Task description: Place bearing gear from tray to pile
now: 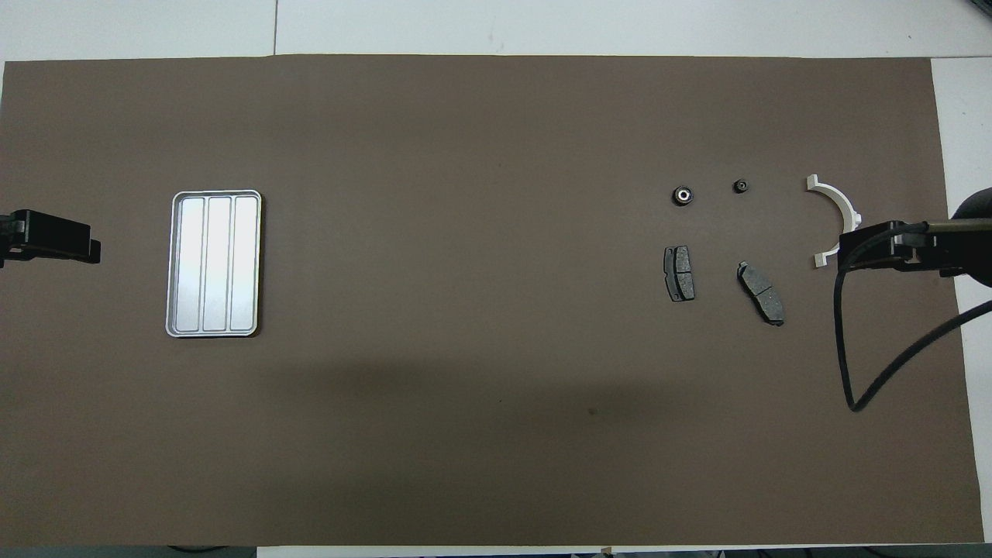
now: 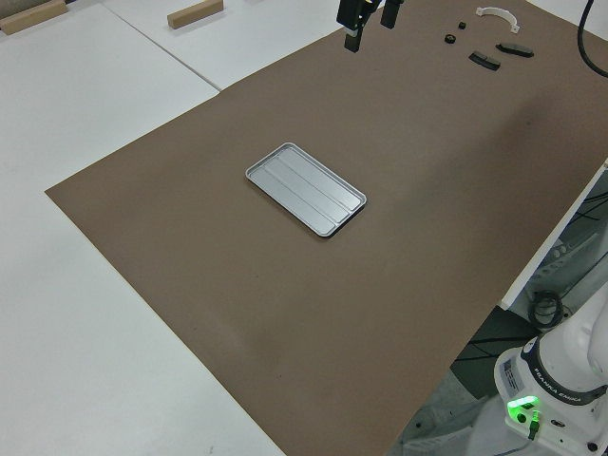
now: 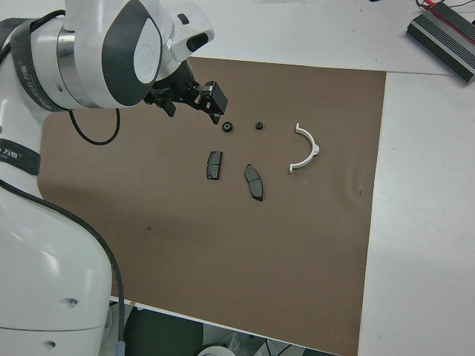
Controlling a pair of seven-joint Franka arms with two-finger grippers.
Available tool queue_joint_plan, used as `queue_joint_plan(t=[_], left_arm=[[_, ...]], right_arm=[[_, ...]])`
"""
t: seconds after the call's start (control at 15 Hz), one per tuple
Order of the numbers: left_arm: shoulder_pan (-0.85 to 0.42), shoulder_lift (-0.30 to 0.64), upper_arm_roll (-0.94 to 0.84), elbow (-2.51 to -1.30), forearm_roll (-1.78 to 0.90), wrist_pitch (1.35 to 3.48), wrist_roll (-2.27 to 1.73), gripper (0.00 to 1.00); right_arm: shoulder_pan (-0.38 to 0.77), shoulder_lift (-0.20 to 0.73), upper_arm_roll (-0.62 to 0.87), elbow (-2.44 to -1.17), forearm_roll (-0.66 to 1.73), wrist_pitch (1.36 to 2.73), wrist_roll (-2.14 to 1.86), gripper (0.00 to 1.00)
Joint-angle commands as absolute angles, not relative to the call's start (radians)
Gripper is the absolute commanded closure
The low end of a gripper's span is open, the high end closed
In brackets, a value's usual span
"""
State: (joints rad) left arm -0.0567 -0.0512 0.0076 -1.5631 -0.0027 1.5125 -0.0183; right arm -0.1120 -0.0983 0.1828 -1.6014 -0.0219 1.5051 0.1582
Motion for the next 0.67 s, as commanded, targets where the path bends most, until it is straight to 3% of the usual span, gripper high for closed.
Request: queue_joint_plan(t=[0.0, 0.6], left_arm=[[-0.057, -0.074, 0.011, -1.582, -0.011, 1.5, -0.025, 0.0], [-0.057, -0.074, 0.011, -1.582, -0.011, 1.502, -0.025, 0.0]], right_arm=[[-0.123, -0.104, 0.183, -1.601, 0.017, 1.523, 0.147, 0.0], [-0.13, -0.106, 0.176, -1.601, 0.026, 1.522, 0.144, 0.0]])
